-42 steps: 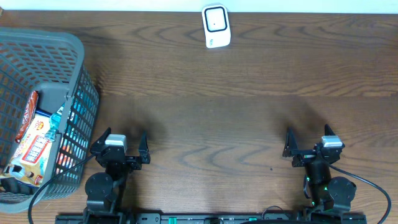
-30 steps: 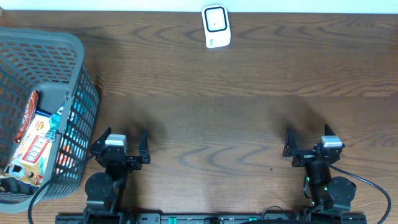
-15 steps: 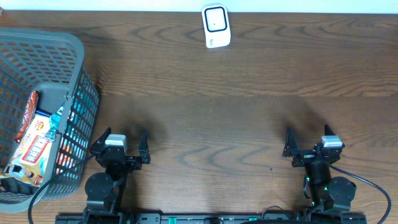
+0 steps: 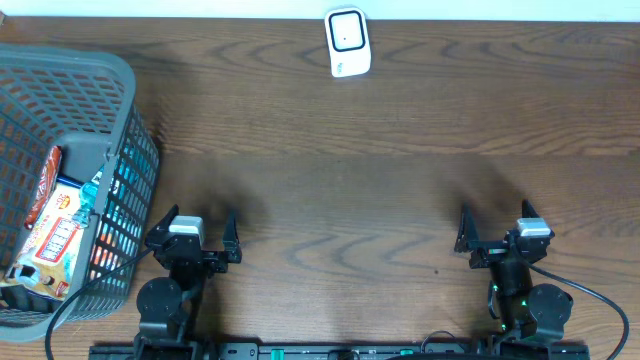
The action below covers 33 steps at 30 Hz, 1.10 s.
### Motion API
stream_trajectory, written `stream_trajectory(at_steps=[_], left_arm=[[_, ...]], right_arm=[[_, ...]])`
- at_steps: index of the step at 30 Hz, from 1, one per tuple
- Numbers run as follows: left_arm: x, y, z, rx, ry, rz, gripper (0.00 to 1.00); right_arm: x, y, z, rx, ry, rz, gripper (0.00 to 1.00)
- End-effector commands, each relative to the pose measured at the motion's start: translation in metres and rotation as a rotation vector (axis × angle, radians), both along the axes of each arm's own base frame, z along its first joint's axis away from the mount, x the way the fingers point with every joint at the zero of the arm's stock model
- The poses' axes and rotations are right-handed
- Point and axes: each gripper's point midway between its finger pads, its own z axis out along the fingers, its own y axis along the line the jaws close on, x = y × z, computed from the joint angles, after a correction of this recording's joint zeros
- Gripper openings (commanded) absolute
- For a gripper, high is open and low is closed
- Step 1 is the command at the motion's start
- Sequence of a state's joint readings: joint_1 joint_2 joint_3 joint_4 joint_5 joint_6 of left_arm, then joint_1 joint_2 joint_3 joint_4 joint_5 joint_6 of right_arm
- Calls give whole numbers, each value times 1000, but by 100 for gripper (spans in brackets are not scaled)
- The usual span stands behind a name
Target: Scan the item barcode
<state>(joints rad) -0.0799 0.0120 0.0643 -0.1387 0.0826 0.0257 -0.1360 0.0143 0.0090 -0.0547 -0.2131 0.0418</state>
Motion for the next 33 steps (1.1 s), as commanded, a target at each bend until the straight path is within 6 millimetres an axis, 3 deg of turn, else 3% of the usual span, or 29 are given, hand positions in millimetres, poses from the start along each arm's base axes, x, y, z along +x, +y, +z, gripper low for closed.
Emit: stream_trajectory(at_steps=[1,33], left_arm=[[-1,1,-13,-1,38,7,98],[-1,9,-13,51,36,40,98]], right_arm=[[0,1,0,9,-2,0,99],[0,1,0,9,-1,0,99]])
